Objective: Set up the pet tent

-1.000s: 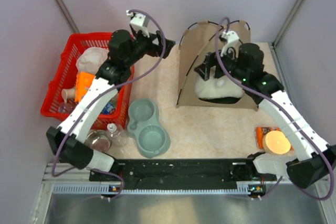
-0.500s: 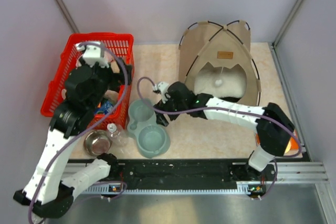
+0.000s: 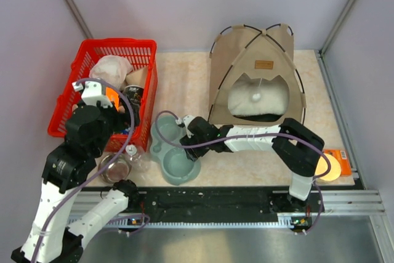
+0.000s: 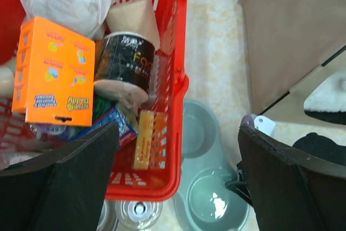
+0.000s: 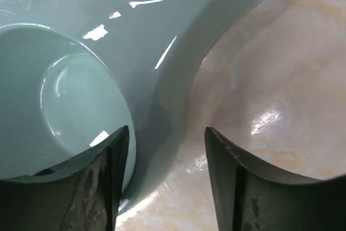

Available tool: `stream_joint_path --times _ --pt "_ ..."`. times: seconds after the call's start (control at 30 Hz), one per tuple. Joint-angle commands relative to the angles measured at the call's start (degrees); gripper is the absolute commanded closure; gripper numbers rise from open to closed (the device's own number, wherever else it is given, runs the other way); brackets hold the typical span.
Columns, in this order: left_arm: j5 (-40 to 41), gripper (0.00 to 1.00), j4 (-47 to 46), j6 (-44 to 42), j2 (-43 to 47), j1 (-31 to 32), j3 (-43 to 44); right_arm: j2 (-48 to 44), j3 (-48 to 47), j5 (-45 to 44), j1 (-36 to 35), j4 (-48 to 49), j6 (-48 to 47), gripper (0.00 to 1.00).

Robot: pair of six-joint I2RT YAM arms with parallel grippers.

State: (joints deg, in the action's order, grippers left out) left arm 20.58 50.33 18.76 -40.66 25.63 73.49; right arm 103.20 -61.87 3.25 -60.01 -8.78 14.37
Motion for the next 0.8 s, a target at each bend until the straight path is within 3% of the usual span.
stream_joint_path --times 0.0,0.17,0.5,0.67,0.77 --pt "2.09 0.05 4.07 2.94 1.99 -0.14 -0.11 1.13 0.87 -8.15 -1.86 3.24 6.71 0.48" --pt "4.02 0.08 12.5 11.27 0.15 -0.05 1.21 0.43 0.52 -17.12 -2.13 -0.8 16.11 0.82" --pt "3.15 0.14 15.59 19.37 2.17 -0.14 -3.18 2.44 -4.65 -28.28 -2.31 -10.72 26.32 0.94" --pt "2.62 0.16 15.33 19.73 2.08 -0.14 -7.04 3.15 -5.11 -29.44 -2.48 -11.61 25.97 0.9" --pt "3.41 0.16 16.2 19.82 1.38 -0.14 -9.77 1.84 -5.02 -27.95 -2.48 -10.92 25.44 0.58"
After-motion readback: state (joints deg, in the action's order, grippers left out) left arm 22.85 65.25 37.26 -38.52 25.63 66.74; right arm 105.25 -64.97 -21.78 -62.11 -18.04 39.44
